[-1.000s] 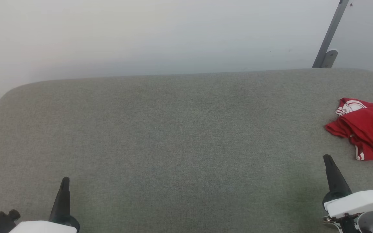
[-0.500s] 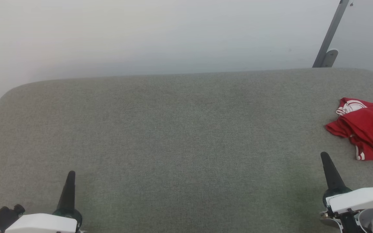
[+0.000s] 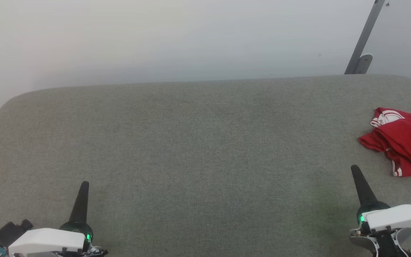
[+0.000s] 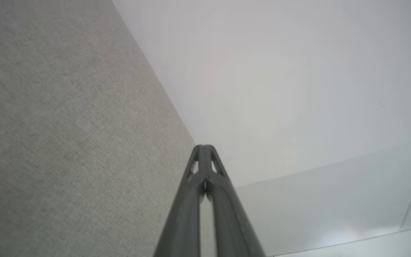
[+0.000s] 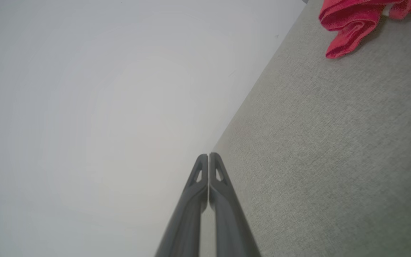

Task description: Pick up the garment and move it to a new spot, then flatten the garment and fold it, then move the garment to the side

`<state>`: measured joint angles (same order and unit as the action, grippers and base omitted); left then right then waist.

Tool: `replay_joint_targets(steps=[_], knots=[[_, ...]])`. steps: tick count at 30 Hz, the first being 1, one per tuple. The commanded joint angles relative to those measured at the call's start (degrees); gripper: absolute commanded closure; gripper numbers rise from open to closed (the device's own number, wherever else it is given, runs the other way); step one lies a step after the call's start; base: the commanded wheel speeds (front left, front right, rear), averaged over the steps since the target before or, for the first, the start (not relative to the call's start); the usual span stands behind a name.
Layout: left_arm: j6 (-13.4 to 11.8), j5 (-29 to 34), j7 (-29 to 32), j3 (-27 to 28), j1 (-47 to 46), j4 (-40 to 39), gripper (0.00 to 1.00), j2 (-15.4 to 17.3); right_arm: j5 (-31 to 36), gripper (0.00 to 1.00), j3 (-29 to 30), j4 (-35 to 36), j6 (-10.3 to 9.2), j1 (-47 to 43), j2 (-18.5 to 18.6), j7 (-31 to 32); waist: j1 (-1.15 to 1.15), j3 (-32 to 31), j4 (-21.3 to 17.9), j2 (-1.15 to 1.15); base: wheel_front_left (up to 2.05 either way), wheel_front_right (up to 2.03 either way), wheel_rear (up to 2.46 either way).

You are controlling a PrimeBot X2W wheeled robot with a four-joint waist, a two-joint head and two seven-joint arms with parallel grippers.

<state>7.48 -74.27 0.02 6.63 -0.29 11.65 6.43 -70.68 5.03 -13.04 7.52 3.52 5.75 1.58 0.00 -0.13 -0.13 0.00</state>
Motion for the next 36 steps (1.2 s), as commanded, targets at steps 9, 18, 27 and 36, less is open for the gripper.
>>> replay_joint_targets(steps=[9, 18, 27, 36], knots=[[0.01, -3.95, 1.53, 0.07, -2.19, 0.32, 1.0, -0.62, -4.96, 1.0, 0.4, 0.16, -0.03, 1.53, -0.57, 1.19, 0.0, 0.05, 0.02, 0.0, 0.0, 0.0, 0.0], [0.01, -7.25, 2.78, 0.03, -3.16, 0.81, 1.0, -1.35, -8.86, 1.0, 0.68, -0.15, -0.02, 1.84, -1.15, 2.1, 0.0, 0.1, 0.04, 0.0, 0.0, 0.0, 0.0], [0.02, -10.25, 3.76, 0.0, -4.07, 1.21, 1.0, -1.98, -12.14, 1.0, 0.92, -0.4, -0.02, 2.05, -1.58, 2.9, 0.0, 0.15, 0.06, 0.0, 0.0, 0.0, 0.0], [0.02, -13.04, 4.84, -0.02, -5.02, 1.69, 1.0, -2.48, -15.56, 1.0, 1.19, -0.65, -0.03, 2.51, -2.07, 3.64, 0.0, 0.2, 0.08, 0.0, 0.0, 0.0, 0.0]])
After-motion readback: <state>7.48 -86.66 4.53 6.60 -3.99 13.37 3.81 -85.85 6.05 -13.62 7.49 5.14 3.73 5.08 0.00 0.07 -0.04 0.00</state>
